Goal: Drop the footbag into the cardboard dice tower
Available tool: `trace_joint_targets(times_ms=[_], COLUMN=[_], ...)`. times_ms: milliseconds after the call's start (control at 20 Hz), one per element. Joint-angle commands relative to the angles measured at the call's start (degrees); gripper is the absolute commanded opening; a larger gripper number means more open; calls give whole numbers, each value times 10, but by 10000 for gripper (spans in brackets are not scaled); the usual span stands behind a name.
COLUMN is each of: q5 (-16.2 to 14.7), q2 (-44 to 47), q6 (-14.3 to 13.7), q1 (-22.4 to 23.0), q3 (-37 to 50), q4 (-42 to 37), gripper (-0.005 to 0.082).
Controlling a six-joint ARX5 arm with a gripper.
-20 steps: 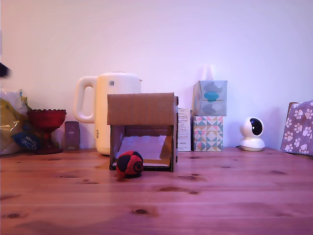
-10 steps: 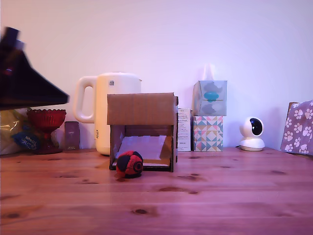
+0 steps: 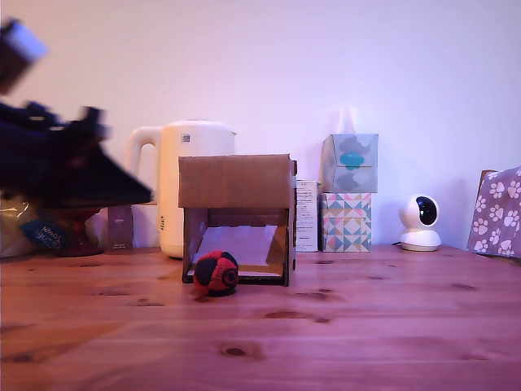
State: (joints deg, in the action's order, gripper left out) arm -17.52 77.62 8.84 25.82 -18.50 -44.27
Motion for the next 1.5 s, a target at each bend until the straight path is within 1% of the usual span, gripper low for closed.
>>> trace_joint_targets(times_ms=[0,50,100,200,250,300,350,400,450,550,650,700,750,800,950,1000,1050,1100,1150,1300,1350,1450], q5=[0,0,0,0,0,0,5,20,31,49,55,66,86,97,111,111,111,112,113,116,116,116], q2=[32,52,75,118,136,155,170,184,200,230,256,270,282,292,320,329,336,341,343,343,343,342], q6=[-3,-3,-3,-3,-3,-3,-3,-3,-4,-25,-32,-33,-33,-33,-33,-33,-33,-33,-33,-33,-33,-33], q1=[1,1,1,1,2,3,4,7,10,17,21,23,23,23,23,23,23,24,25,25,25,24], q3=[-16,-29,-45,-78,-96,-115,-134,-155,-177,-220,-259,-275,-288,-300,-324,-328,-330,-331,-331,-336,-339,-341], q4=[-5,-4,0,6,12,16,29,47,65,106,145,156,166,179,207,210,211,212,213,209,209,207], gripper=[-7,27,114,350,496,660,767,792,790,790,790,790,790,782,775,765,730,677,605,317,243,152])
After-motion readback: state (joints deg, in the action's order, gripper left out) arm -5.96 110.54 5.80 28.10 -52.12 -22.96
